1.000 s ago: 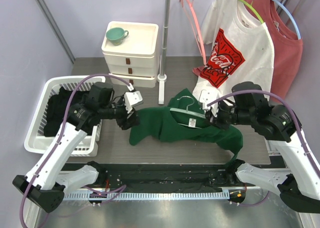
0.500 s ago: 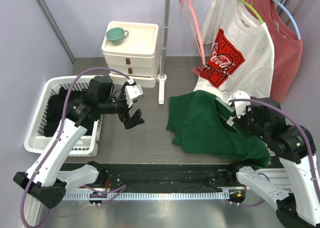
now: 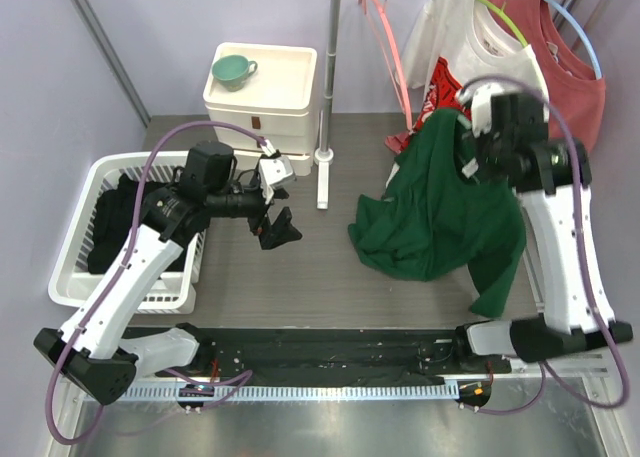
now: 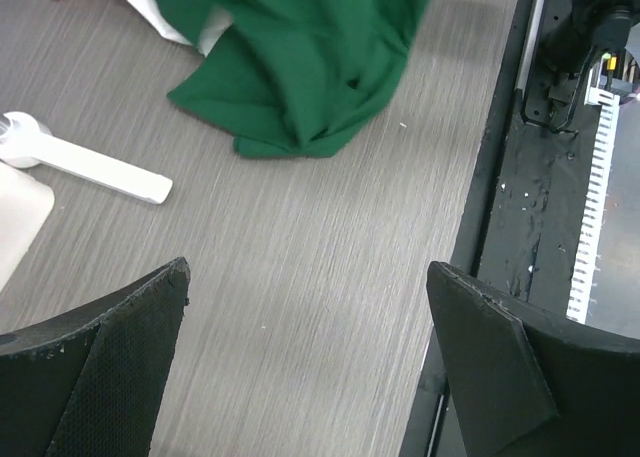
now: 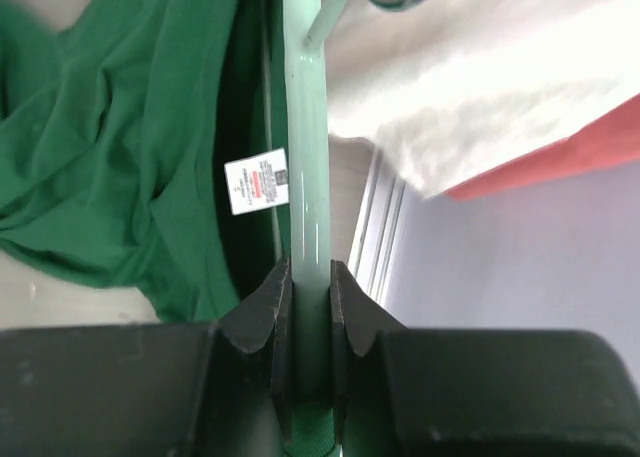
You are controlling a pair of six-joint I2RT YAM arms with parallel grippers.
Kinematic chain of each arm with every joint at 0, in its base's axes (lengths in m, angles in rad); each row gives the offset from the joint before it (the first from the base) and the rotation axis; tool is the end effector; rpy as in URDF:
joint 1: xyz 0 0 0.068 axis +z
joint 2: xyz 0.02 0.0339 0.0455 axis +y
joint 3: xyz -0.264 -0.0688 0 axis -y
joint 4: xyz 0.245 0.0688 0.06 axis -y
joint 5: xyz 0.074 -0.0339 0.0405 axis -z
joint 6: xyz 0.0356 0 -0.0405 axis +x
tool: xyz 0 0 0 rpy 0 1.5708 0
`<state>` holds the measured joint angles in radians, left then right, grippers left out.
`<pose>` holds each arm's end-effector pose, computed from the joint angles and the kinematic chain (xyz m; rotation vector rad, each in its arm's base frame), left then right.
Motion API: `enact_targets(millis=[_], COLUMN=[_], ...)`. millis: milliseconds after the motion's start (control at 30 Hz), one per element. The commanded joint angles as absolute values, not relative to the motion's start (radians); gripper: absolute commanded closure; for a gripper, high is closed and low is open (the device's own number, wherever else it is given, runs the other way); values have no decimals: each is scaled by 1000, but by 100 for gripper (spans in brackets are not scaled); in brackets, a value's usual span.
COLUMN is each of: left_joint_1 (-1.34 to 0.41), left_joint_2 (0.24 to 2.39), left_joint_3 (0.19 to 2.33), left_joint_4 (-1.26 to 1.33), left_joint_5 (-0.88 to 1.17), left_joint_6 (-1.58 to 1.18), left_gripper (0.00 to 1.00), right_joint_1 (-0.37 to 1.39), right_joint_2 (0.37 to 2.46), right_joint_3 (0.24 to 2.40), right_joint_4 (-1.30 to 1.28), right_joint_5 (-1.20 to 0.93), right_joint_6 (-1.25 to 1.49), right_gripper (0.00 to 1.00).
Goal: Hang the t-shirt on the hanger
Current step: Place the hanger at the clothesline.
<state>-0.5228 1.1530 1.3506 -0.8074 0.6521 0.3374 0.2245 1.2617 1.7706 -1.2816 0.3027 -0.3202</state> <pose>0.1843 -0.1312 0.4031 1.2210 1.7674 -0.8143 0.1990 0.0346 0.4614 -0.4823 2.2837 -0.4018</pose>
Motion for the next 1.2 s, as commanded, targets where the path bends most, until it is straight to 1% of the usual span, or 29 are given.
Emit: enact_targets(millis=[0,33,67,133,167,300,333,467,767,933,1167], left_joint_1=[-532,-532,-532,-534,-534,-534,-534,-535,-535,-534,-535], left_joint_2=[1132,1126,1114,1101,1091,1083,1083,1083,1071,1057,1045], left_joint_3=[1368,1361,1347,1315,1306,1275,1275,1272,1243,1229,1230], left_joint_4=[-758,-756,-755,-744,-742,-709,-709,-709,-693,-695,-721], left_joint_5=[670,666,657,655,657,649,649,641,638,629,621], left_joint_6=[333,337,341,341,338,315,308,302,290,288,302], left_gripper=[0,0,0,0,0,0,0,0,0,0,0], right_joint_1=[75,68,67,63,63,63,63,61,61,63,63], right_joint_2=[1454,1488,1550,1595,1620,1646,1652,1718,1833,1897,1951], right_joint_3=[2106,2165,2272,2366,2403,2427,2434,2528,2571,2615,2563], right_joint_4=[-1167,-1176,-1175,-1170,-1148,-997,-944,-870,-698,-654,-657], right_joint_5=[175,155,140,39,25,-54,-52,-26,98,97,66], right_joint_6=[-373,-386,-414,-460,-472,-486,-477,-454,-477,-462,-454], right_gripper=[99,99,99,99,99,99,99,99,99,99,99])
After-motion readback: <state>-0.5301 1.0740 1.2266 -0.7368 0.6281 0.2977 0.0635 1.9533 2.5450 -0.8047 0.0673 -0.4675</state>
